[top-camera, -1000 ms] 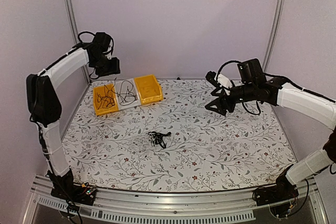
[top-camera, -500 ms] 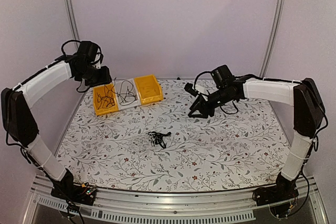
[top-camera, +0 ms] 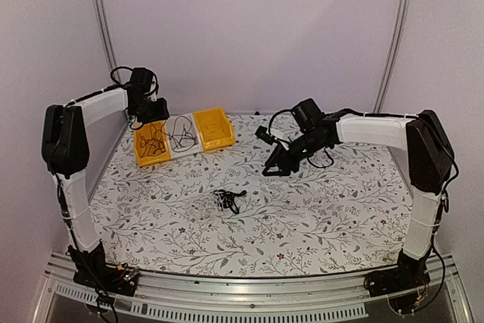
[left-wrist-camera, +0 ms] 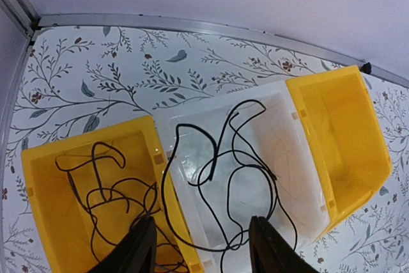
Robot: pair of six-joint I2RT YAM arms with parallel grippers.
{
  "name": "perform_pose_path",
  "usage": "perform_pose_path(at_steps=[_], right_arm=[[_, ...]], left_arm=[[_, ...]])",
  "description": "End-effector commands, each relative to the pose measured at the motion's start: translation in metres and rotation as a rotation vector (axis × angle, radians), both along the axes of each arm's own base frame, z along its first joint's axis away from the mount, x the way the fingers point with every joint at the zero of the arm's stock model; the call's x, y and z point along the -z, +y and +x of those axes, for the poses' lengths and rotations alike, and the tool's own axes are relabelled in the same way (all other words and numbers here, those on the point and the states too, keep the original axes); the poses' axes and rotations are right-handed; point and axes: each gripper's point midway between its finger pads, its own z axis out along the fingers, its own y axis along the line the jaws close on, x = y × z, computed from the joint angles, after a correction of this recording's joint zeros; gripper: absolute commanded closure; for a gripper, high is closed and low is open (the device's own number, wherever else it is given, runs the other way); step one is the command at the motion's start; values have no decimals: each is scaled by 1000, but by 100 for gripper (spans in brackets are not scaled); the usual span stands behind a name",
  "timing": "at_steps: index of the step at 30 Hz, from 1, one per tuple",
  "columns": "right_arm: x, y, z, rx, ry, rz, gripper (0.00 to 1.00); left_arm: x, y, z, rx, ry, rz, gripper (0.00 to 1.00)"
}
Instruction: Untangle the cables
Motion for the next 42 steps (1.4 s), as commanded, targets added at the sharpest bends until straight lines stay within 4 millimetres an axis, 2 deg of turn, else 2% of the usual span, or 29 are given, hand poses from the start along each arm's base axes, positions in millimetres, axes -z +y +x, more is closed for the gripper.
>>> perform_pose_path(at_steps=[1, 7, 9, 14, 17, 18, 22, 24, 32, 37, 39, 42], right_arm=[[-6, -11, -14, 13, 25, -14, 53], [-6, -23, -23, 26, 14, -40, 53], [-6, -25, -25, 27, 13, -45, 53], [-7, -27, -23, 34, -5, -54, 53], [-7, -27, -21, 40, -14, -59, 53], [-7, -27, -21, 40, -14, -61, 53], [-5, -28, -22, 38, -12, -62, 53], [-3, -27, -22, 37, -6, -61, 53], [-4, -22, -15, 40, -12, -55, 53], [1, -21, -16, 37, -2, -50, 53], [3, -19, -15, 37, 6, -47, 53], [5, -17, -12, 38, 10, -41, 53]], left_arm=[[-14, -3, 49, 33, -114, 57, 48], [8, 3, 82, -12, -122, 78, 47], [20, 3, 88, -19, -111, 60, 52], [30, -7, 95, -3, -112, 10, 74], [24, -16, 96, 21, -130, -20, 96], [19, -19, 96, 26, -141, -29, 100], [2, -44, 95, 83, -186, -89, 100], [5, -53, 93, 104, -189, -137, 100], [53, -56, 78, 98, -80, -110, 100], [66, -57, 67, 100, -39, -79, 100], [64, -59, 65, 103, -33, -70, 100], [49, -61, 62, 111, -48, -60, 85]])
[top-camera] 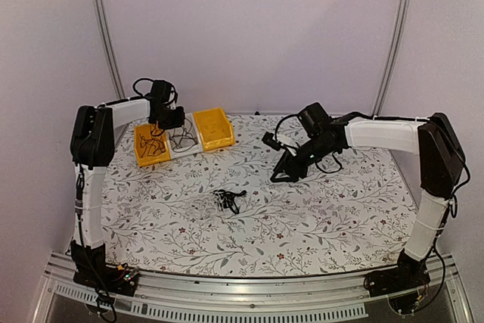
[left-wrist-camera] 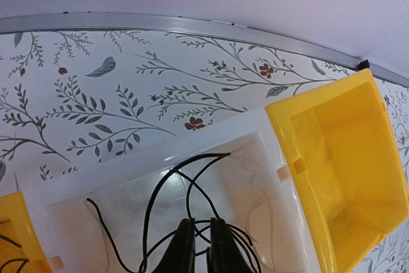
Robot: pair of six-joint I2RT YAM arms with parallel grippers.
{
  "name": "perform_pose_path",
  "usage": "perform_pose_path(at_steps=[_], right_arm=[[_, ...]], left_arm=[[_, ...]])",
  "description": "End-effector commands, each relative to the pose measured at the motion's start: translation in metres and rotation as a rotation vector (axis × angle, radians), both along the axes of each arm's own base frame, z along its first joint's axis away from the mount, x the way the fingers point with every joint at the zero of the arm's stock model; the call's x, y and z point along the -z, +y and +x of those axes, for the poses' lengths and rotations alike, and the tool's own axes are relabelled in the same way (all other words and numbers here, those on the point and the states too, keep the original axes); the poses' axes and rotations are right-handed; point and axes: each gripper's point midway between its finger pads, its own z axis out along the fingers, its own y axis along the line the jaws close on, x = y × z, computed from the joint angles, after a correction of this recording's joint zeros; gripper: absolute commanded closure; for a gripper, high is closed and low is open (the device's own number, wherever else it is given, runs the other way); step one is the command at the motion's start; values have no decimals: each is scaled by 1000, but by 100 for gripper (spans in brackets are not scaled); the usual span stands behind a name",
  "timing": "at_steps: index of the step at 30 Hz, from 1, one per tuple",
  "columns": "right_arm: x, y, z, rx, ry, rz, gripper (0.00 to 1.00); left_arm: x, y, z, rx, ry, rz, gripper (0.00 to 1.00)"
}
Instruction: Untangle the cables
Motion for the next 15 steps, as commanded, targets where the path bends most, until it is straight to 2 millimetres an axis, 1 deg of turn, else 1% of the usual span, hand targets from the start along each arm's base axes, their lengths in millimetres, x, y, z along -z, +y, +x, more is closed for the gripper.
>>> perform_pose_path(at_steps=[1, 4, 5, 6, 7, 9, 11, 12, 15], right_arm=[[0, 9, 8, -2, -3, 29, 53], [4, 14, 13, -10, -8, 29, 53], [3, 16, 16, -15, -13, 30, 54], [6, 19, 17, -24, -7, 28, 57], [4, 22, 18, -40, -17, 33, 59], [4, 29, 19, -63, -35, 42, 59], [5, 38, 16, -108, -56, 50, 57], [8, 43, 10, -140, -68, 47, 56], [26, 53, -5, -274, -181, -7, 53]], left_arm=[[-36, -9, -5, 20, -49, 20, 80], [-64, -13, -11, 28, -92, 33, 66], [-71, -12, -13, 23, -99, 40, 63], [-80, -9, -17, 6, -106, 58, 60], [-87, -8, -21, -10, -107, 77, 57], [-100, -4, -29, -34, -100, 101, 51], [-110, -4, -42, -50, -82, 112, 48], [-116, -6, -49, -50, -78, 116, 47], [-133, -12, -74, -44, -84, 132, 46]])
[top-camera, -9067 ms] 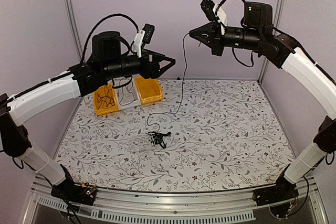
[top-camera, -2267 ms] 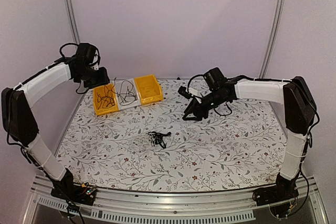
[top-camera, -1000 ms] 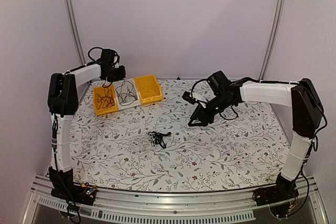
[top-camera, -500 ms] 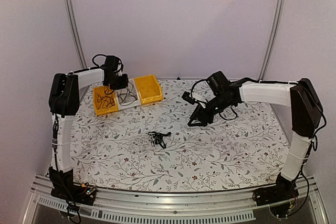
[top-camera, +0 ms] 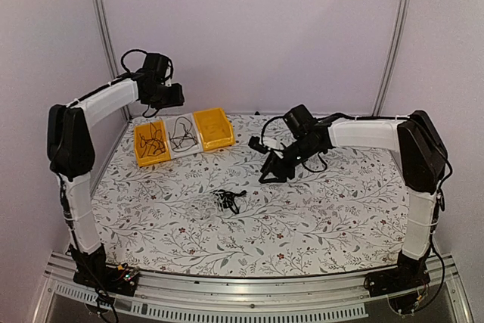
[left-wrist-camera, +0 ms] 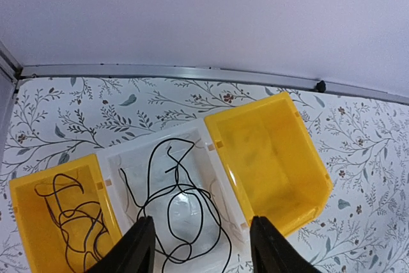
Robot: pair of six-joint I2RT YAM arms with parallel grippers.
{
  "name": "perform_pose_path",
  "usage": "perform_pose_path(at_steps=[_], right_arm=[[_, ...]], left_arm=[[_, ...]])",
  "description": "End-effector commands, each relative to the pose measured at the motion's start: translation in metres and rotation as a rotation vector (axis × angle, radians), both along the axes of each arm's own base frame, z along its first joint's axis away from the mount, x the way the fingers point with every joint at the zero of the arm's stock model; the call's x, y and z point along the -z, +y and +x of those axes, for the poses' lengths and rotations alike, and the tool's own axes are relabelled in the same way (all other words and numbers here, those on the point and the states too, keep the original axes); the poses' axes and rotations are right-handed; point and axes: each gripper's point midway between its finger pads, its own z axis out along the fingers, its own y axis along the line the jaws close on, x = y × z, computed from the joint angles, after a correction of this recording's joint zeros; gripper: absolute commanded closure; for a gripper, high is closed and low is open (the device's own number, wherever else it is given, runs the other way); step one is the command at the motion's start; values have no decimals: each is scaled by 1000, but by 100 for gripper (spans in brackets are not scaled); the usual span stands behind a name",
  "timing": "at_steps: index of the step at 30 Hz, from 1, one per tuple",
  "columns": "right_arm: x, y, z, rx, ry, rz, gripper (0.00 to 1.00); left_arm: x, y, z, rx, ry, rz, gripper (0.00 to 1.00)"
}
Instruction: Untangle the cables
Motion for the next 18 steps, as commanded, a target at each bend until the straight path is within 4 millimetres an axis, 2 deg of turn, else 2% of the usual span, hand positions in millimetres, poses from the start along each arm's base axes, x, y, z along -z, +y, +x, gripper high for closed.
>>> perform_pose_path(at_steps=[1, 9, 13, 18], right_arm=[[18, 25, -21, -219, -183, -37, 53], [31, 43, -12, -302, -348, -43, 51], [41, 57, -20, -349, -376, -44, 51], [50, 77, -23, -387, -417, -45, 53]], left_arm=[[-26, -5, -44, -11, 16, 42, 46], [-53, -11, -110, 33, 21, -74, 47], [-66, -14, -130, 62, 10, -109, 47], [-80, -28, -145, 148, 0, -163, 48]])
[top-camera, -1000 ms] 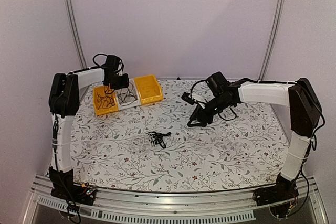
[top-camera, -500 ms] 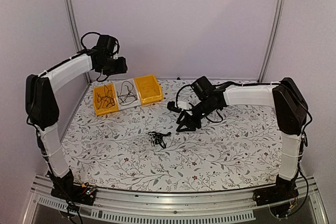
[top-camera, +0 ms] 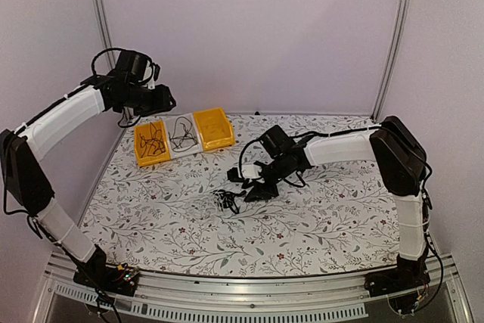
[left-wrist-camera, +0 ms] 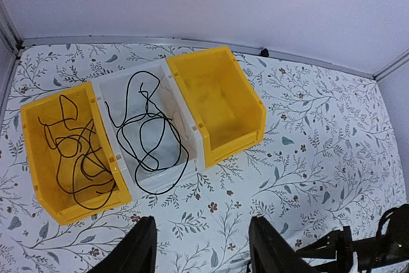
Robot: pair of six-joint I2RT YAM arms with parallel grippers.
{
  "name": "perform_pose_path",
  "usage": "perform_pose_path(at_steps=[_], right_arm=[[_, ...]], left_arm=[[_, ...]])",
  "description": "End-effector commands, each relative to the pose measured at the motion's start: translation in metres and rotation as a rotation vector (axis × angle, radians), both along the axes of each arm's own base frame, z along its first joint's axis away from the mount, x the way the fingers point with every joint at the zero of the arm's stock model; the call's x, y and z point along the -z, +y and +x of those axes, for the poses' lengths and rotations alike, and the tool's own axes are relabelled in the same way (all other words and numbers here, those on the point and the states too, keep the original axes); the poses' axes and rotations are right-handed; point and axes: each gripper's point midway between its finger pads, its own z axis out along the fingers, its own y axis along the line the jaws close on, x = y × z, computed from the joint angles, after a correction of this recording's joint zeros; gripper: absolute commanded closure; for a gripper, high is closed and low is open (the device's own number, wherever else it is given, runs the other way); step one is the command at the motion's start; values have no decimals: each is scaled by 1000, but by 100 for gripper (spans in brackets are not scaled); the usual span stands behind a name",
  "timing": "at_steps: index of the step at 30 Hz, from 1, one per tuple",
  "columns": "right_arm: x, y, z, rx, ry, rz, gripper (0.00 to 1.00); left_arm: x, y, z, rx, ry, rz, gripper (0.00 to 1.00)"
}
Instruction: Untangle the cables
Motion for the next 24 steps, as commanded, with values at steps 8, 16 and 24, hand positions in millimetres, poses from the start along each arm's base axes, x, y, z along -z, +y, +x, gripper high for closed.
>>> perform_pose_path(at_steps=[8, 16, 24], right_arm=[[-42, 34, 13, 7, -113, 37, 100], [-165, 32, -5, 64, -42, 185, 100], [-268, 30, -7, 125, -69, 335, 100]], left_arm=[[38, -69, -65, 418, 9, -48, 47], [116, -137, -120, 716, 38, -227, 45], [220, -151, -126, 724, 237, -260, 50]])
